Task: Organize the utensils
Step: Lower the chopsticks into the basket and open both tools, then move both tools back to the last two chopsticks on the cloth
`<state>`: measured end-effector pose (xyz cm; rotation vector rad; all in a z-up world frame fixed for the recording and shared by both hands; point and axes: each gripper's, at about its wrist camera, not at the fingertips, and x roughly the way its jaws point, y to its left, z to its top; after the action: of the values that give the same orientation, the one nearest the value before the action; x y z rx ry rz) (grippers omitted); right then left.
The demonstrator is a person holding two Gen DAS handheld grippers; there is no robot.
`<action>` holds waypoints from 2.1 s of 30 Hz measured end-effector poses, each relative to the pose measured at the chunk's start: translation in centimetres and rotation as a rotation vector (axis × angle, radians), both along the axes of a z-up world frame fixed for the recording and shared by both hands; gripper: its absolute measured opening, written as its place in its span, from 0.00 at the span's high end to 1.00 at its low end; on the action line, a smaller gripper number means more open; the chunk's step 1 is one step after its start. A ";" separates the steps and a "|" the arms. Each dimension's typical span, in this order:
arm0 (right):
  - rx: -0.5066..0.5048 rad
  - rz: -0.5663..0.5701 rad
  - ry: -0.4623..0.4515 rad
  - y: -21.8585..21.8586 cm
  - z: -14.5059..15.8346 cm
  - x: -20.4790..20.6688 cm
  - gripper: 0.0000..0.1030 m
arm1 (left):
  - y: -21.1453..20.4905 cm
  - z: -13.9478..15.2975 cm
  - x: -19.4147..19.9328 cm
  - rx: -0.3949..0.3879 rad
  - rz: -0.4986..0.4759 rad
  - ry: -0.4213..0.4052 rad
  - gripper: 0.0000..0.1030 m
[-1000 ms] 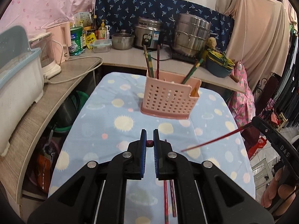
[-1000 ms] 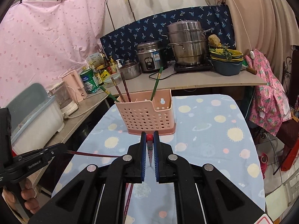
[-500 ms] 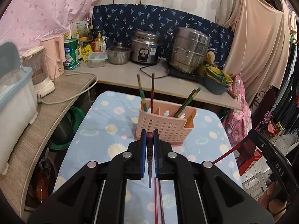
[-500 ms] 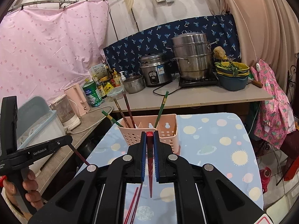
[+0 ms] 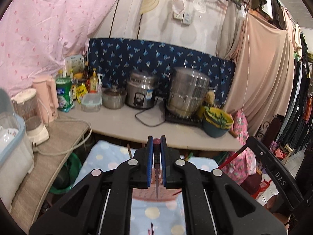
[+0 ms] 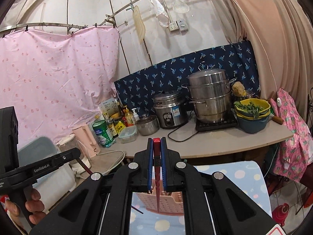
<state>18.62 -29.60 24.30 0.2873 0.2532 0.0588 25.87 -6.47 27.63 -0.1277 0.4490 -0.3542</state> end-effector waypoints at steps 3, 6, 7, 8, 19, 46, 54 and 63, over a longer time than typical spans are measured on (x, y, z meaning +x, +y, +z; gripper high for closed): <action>-0.001 -0.011 -0.025 -0.3 1.0 1.8 0.93 | -0.7 1.1 1.6 0.005 0.019 -0.038 0.93; -0.005 -0.015 -0.020 -0.5 1.1 4.1 0.93 | -1.4 0.9 3.5 0.015 0.033 -0.043 0.93; -0.004 -0.013 -0.015 -0.5 0.8 4.8 0.93 | -1.6 0.7 4.0 0.019 0.037 -0.041 0.93; -0.004 -0.010 -0.008 -0.5 0.5 5.6 0.93 | -1.8 0.3 4.7 0.025 0.041 -0.038 0.93; -0.012 0.006 0.106 -0.5 -4.7 10.8 0.93 | -2.3 -5.3 9.0 0.059 0.060 0.050 0.93; -0.023 0.003 0.144 -0.4 -6.9 9.4 0.65 | -2.6 -7.9 9.2 0.139 0.186 0.121 0.32; -0.035 0.014 0.117 0.5 -5.4 5.2 0.61 | -1.4 -6.5 5.8 0.171 0.235 0.100 0.24; -0.099 0.024 0.126 2.7 -6.0 -0.6 0.58 | -0.1 -6.1 1.2 0.190 0.236 0.088 0.18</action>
<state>18.00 -26.86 18.27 0.1893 0.3836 0.0513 27.05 -6.53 21.52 -0.0109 0.5460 -0.0737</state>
